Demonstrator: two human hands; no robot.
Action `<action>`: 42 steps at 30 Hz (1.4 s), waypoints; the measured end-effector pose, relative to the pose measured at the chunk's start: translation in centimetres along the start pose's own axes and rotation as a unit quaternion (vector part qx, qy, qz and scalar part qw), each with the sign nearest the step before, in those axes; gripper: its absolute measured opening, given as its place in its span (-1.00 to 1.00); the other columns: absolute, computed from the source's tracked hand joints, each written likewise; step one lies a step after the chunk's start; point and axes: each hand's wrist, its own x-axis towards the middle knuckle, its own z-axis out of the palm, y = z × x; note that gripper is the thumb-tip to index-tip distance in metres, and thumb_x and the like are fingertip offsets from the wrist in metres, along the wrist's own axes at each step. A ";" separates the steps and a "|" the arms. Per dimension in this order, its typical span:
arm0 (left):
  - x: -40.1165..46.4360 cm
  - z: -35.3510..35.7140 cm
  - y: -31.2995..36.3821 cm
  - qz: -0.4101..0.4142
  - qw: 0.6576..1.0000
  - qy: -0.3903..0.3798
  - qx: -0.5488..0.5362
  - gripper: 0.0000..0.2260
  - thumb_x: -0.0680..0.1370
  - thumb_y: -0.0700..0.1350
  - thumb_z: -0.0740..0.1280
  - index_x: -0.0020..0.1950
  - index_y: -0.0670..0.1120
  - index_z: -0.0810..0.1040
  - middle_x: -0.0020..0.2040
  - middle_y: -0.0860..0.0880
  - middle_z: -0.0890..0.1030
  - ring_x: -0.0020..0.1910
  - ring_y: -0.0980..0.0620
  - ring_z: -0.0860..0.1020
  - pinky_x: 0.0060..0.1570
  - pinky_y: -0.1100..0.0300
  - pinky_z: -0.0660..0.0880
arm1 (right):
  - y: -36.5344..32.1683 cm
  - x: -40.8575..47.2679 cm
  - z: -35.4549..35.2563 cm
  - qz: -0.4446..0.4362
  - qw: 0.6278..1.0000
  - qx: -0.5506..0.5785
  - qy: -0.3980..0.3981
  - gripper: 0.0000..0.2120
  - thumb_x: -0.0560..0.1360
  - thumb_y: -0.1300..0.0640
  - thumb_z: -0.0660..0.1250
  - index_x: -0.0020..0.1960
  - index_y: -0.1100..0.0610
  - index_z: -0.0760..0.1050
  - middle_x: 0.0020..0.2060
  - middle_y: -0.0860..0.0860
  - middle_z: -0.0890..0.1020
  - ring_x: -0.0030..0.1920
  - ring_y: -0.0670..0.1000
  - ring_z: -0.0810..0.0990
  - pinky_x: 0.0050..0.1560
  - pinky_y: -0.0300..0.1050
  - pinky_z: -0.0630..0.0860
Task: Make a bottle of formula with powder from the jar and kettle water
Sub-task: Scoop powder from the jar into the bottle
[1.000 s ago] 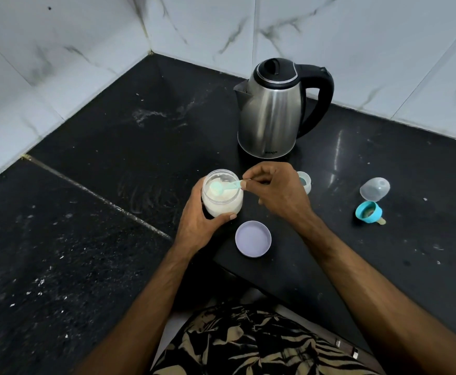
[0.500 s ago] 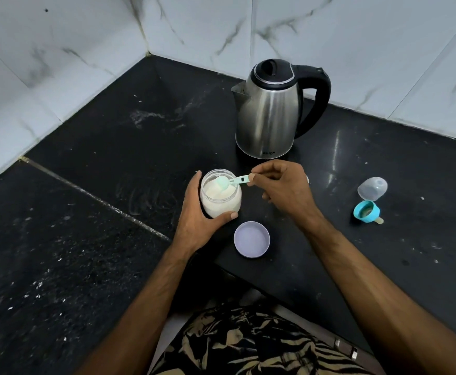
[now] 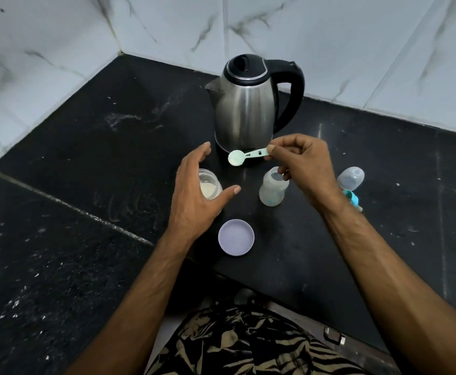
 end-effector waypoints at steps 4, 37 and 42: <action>0.2 2.5 1.0 0.015 0.999 -0.018 -0.022 -0.24 0.36 -0.05 0.58 0.46 -0.10 0.29 0.35 0.01 0.43 0.34 0.11 0.40 0.33 0.28 0.32 | 0.3 0.0 -1.8 0.006 1.000 0.007 0.025 -0.98 0.50 0.25 0.43 -0.08 0.17 0.63 -0.28 0.09 0.72 -0.52 -0.09 0.50 -0.51 -0.27 0.41; 0.9 12.3 -2.4 -0.087 0.989 -0.098 -0.062 -0.49 0.30 0.08 0.51 0.19 0.06 0.45 0.15 0.11 0.54 0.12 0.07 0.54 0.11 -0.03 0.54 | 3.1 -2.6 -5.6 -0.203 0.918 -0.333 0.075 -0.92 0.53 0.17 0.40 0.01 0.14 0.63 -0.25 -0.02 0.67 -0.26 -0.02 0.60 -0.17 -0.07 0.56; 0.9 12.2 -2.3 -0.083 0.990 -0.102 -0.055 -0.46 0.28 0.13 0.49 0.19 0.04 0.45 0.13 0.08 0.55 0.09 0.07 0.55 0.07 -0.02 0.56 | 2.8 -3.2 -4.7 -0.294 0.827 -0.478 -0.019 -0.87 0.40 0.30 0.39 -0.05 0.19 0.56 -0.29 0.09 0.59 -0.30 0.15 0.54 -0.36 0.04 0.54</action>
